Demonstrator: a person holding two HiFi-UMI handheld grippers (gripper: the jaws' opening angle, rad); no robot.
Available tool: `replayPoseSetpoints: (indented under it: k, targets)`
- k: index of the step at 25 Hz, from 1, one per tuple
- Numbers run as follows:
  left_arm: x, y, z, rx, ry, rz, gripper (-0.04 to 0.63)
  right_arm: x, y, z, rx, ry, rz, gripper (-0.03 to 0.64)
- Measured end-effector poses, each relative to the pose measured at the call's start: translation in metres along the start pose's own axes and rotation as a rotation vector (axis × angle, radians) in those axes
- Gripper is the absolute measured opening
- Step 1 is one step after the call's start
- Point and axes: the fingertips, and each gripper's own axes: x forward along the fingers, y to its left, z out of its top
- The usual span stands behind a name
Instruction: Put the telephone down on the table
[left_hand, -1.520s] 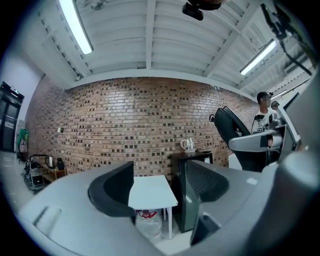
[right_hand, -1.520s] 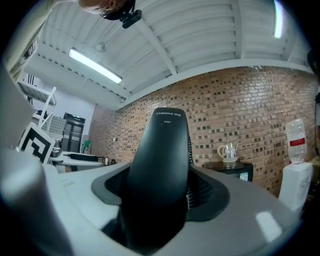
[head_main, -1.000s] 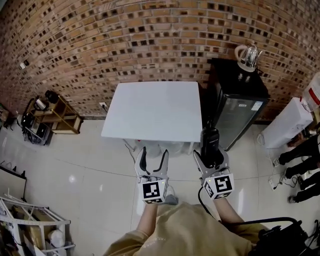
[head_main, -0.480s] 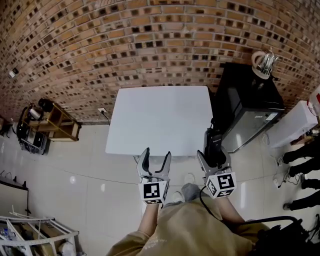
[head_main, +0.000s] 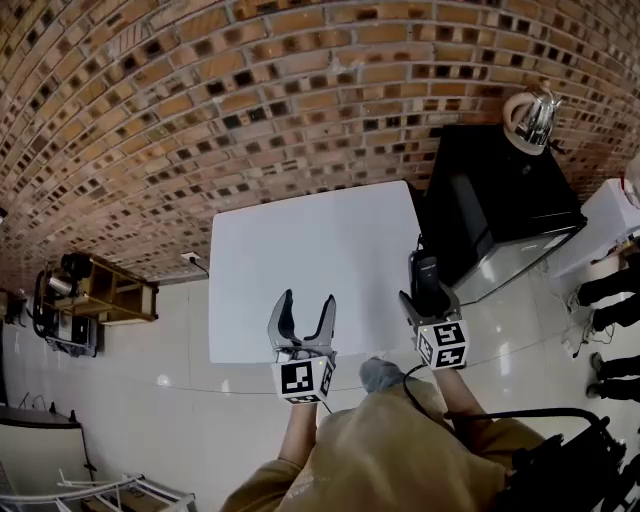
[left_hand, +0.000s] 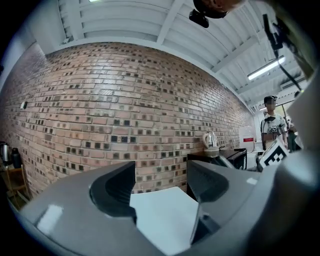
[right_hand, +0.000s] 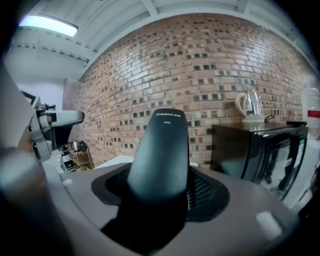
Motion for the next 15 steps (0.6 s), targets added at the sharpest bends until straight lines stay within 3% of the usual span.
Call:
replayPoseSetpoints:
  k: [4, 7, 11, 15]
  targets:
    - [0.06, 0.012, -0.011, -0.006, 0.037, -0.004, 0.322, 0.083, -0.06, -0.037, 0.018, 0.111, -0.013, 0.318]
    - [0.091, 0.025, -0.035, 0.016, 0.179, -0.01, 0.322, 0.159, -0.097, -0.067, 0.019, 0.221, -0.005, 0.318]
    - [0.117, 0.05, -0.057, 0.03, 0.203, 0.026, 0.321, 0.262, -0.143, -0.126, 0.038, 0.395, -0.002, 0.319]
    - [0.121, 0.081, -0.081, 0.034, 0.239, 0.061, 0.321, 0.339, -0.195, -0.194, 0.059, 0.553, -0.067, 0.319]
